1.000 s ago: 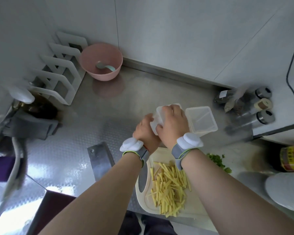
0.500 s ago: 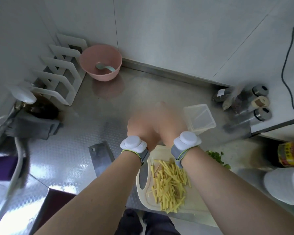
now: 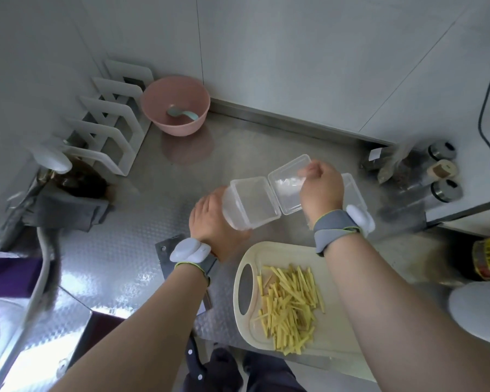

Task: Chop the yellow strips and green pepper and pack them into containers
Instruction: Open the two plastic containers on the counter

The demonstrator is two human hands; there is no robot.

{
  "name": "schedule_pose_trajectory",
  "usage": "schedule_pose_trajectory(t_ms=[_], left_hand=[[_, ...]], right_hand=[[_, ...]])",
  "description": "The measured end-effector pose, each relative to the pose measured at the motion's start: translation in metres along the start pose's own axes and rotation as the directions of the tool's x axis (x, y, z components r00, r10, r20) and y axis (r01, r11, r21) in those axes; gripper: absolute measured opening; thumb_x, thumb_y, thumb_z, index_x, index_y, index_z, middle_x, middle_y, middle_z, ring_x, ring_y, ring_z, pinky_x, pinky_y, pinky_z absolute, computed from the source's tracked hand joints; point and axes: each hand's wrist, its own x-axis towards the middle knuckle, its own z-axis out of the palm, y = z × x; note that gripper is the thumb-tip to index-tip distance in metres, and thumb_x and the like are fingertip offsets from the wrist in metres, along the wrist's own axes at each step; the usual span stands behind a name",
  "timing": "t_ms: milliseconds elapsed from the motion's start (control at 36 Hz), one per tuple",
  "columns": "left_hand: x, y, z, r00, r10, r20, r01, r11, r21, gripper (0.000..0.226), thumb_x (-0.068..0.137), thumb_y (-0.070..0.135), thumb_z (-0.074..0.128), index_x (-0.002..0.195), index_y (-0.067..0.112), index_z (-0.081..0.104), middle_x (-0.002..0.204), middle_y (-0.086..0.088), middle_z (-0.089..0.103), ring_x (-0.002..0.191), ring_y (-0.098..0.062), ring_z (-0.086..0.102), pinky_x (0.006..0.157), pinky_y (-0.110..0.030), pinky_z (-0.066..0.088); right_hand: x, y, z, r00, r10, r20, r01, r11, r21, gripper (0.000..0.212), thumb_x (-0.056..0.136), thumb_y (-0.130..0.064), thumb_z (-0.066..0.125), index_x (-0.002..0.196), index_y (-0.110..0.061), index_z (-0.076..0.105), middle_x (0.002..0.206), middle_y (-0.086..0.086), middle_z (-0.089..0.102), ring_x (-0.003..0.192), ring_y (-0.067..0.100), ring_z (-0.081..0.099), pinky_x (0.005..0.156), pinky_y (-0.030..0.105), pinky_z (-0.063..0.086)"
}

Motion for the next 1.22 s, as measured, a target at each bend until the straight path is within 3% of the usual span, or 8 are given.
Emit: schedule_pose_trajectory(t_ms=[194, 417, 500, 611, 694, 806, 972, 1222], left_hand=[[0.011, -0.012, -0.002, 0.964, -0.196, 0.182, 0.240, 0.934, -0.265, 0.092, 0.054, 0.041, 0.085, 0.133, 0.028, 0.039, 0.128, 0.003, 0.049, 0.114, -0.018, 0.052, 0.094, -0.039, 0.049], [0.004, 0.014, 0.016, 0.936, -0.346, 0.055, 0.343, 0.870, -0.355, 0.088, 0.047, 0.048, 0.078, 0.122, 0.025, 0.039, 0.117, 0.004, 0.049, 0.101, -0.015, 0.056, 0.085, -0.036, 0.053], [0.005, 0.015, 0.020, 0.947, -0.300, 0.116, 0.322, 0.875, -0.361, 0.096, 0.045, 0.048, 0.084, 0.127, 0.024, 0.040, 0.122, 0.004, 0.050, 0.106, -0.013, 0.057, 0.088, -0.035, 0.053], [-0.002, 0.008, 0.014, 0.935, -0.234, 0.266, 0.333, 0.839, -0.430, 0.089, 0.044, 0.040, 0.086, 0.122, 0.040, 0.043, 0.119, 0.009, 0.054, 0.105, -0.008, 0.057, 0.084, -0.033, 0.054], [-0.006, 0.013, 0.006, 0.901, -0.264, 0.343, 0.426, 0.685, -0.591, 0.069, 0.053, 0.037, 0.082, 0.115, 0.034, 0.051, 0.104, 0.006, 0.064, 0.086, -0.011, 0.065, 0.070, -0.027, 0.055], [-0.002, 0.021, 0.000, 0.765, -0.463, 0.448, 0.599, 0.257, -0.758, 0.025, 0.084, 0.023, 0.067, 0.104, 0.015, 0.053, 0.093, -0.007, 0.059, 0.079, -0.026, 0.060, 0.077, -0.040, 0.053], [0.000, 0.030, 0.010, 0.743, -0.555, 0.373, 0.599, 0.303, -0.741, 0.017, 0.087, 0.012, 0.064, 0.092, 0.015, 0.049, 0.090, -0.006, 0.054, 0.071, -0.025, 0.061, 0.084, -0.043, 0.055], [-0.015, 0.041, 0.027, 0.760, -0.583, 0.288, 0.574, 0.394, -0.718, 0.018, 0.082, 0.014, 0.070, 0.081, 0.011, 0.052, 0.065, -0.001, 0.060, 0.067, -0.023, 0.063, 0.075, -0.038, 0.056]], right_hand=[[0.007, 0.004, 0.013, 0.934, 0.331, 0.134, -0.355, 0.819, 0.450, 0.026, 0.094, -0.012, 0.044, 0.073, -0.021, 0.056, 0.072, 0.005, 0.055, 0.045, 0.015, 0.048, 0.043, 0.020, 0.043], [-0.001, -0.003, 0.046, 0.942, 0.284, 0.181, -0.330, 0.883, 0.334, 0.025, 0.095, -0.023, 0.046, 0.094, -0.001, 0.057, 0.092, 0.020, 0.060, 0.088, 0.036, 0.061, 0.082, 0.046, 0.050], [0.001, -0.004, 0.048, 0.940, 0.255, 0.225, -0.297, 0.938, 0.178, 0.016, 0.093, -0.017, 0.048, 0.080, -0.012, 0.054, 0.084, 0.015, 0.059, 0.089, 0.030, 0.058, 0.077, 0.038, 0.043], [0.011, -0.002, 0.044, 0.893, 0.385, 0.236, -0.443, 0.845, 0.300, 0.023, 0.095, -0.029, 0.044, 0.091, -0.012, 0.058, 0.095, 0.011, 0.061, 0.083, 0.028, 0.055, 0.068, 0.034, 0.042], [0.013, -0.005, 0.049, 0.895, 0.374, 0.244, -0.435, 0.852, 0.291, 0.024, 0.095, -0.030, 0.044, 0.081, -0.013, 0.054, 0.084, 0.008, 0.056, 0.076, 0.027, 0.051, 0.070, 0.032, 0.041], [0.008, -0.008, 0.058, 0.900, 0.352, 0.258, -0.418, 0.865, 0.278, 0.026, 0.096, -0.028, 0.042, 0.098, -0.006, 0.056, 0.094, 0.014, 0.063, 0.089, 0.034, 0.064, 0.080, 0.039, 0.054], [0.001, -0.009, 0.062, 0.898, 0.303, 0.319, -0.357, 0.925, 0.127, 0.049, 0.097, -0.035, 0.042, 0.132, 0.001, 0.042, 0.135, 0.019, 0.051, 0.121, 0.036, 0.050, 0.095, 0.036, 0.039], [-0.018, 0.001, 0.047, 0.924, 0.199, 0.326, -0.155, 0.975, -0.156, 0.055, 0.097, -0.032, 0.044, 0.142, -0.003, 0.030, 0.145, 0.020, 0.042, 0.131, 0.036, 0.042, 0.103, 0.035, 0.034]])
